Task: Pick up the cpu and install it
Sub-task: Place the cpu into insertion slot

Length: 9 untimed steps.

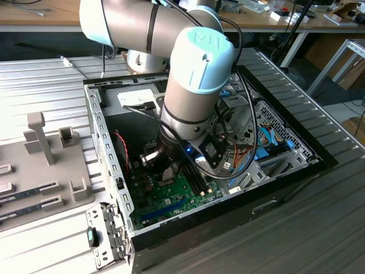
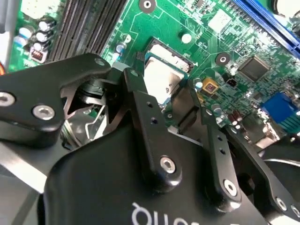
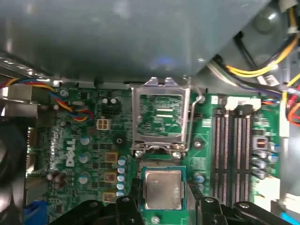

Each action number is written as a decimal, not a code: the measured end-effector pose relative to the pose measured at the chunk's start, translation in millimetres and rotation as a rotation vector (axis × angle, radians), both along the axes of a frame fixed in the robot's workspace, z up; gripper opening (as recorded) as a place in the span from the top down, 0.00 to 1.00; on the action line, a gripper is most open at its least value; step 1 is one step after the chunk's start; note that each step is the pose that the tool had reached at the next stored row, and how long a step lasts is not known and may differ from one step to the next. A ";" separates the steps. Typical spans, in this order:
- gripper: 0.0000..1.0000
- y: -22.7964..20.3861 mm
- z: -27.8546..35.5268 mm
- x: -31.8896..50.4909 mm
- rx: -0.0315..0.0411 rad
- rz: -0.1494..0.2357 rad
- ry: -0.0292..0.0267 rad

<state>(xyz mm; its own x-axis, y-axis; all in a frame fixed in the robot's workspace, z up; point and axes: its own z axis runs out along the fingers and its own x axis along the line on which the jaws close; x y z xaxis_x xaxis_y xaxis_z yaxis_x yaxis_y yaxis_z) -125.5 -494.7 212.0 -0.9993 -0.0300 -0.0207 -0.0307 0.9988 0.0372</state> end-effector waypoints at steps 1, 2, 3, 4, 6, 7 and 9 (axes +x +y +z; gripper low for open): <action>0.53 0.0 -3.0 0.0 0.0000 -0.013 -0.0001; 0.53 0.0 -5.7 0.0 0.0001 -0.028 -0.0001; 0.53 0.0 -7.3 0.0 0.0000 -0.036 -0.0001; 0.53 -0.1 -8.3 0.0 -0.0001 -0.040 0.0000; 0.53 -0.5 -9.8 -0.6 -0.0003 -0.045 0.0001; 0.53 -1.1 -10.2 -1.3 -0.0003 -0.045 0.0000; 0.53 -3.2 -10.6 -2.9 0.0000 -0.045 -0.0001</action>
